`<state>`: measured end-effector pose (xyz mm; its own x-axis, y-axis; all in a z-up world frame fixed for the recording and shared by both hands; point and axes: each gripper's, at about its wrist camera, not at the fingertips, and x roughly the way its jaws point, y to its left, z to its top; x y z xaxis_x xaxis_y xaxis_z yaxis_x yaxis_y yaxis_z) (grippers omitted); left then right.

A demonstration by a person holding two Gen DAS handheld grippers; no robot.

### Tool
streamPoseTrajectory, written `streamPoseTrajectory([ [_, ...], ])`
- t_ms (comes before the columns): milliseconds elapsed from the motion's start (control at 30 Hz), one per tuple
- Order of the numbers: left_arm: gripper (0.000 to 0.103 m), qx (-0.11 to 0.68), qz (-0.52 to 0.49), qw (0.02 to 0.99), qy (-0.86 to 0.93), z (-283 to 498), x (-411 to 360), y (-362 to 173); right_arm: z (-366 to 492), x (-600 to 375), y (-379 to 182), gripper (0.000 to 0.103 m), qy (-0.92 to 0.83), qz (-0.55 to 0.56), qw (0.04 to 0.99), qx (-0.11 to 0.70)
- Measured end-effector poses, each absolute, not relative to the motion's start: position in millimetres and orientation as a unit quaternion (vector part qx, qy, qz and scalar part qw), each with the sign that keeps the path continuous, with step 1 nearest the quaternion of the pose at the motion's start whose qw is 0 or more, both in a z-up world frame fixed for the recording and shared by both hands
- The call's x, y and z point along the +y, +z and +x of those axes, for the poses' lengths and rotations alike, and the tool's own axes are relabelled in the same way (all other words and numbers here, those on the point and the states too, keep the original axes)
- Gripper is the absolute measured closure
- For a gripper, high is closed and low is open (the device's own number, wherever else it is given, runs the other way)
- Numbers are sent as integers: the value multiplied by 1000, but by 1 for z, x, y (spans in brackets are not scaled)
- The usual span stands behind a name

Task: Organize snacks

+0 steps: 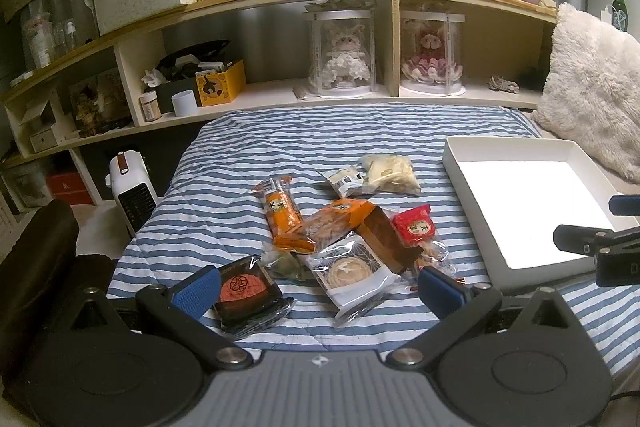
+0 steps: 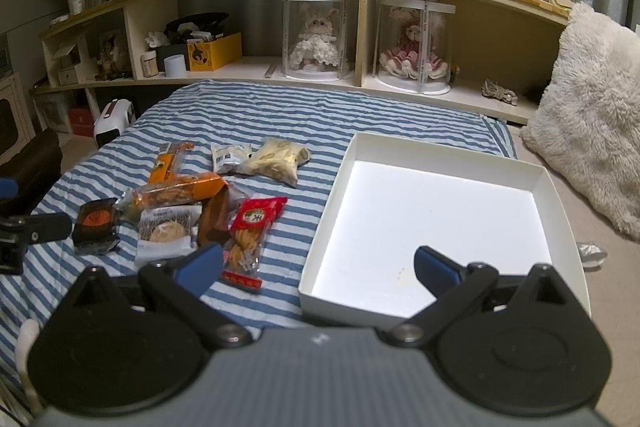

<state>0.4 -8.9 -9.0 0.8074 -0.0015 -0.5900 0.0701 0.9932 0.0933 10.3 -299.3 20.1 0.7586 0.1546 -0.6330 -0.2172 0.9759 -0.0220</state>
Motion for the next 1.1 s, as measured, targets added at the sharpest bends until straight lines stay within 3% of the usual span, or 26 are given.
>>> streamPoseTrajectory([
  [1100, 0, 311, 55, 949, -18, 1, -9, -9, 9, -300, 18, 1, 99, -52, 935, 336],
])
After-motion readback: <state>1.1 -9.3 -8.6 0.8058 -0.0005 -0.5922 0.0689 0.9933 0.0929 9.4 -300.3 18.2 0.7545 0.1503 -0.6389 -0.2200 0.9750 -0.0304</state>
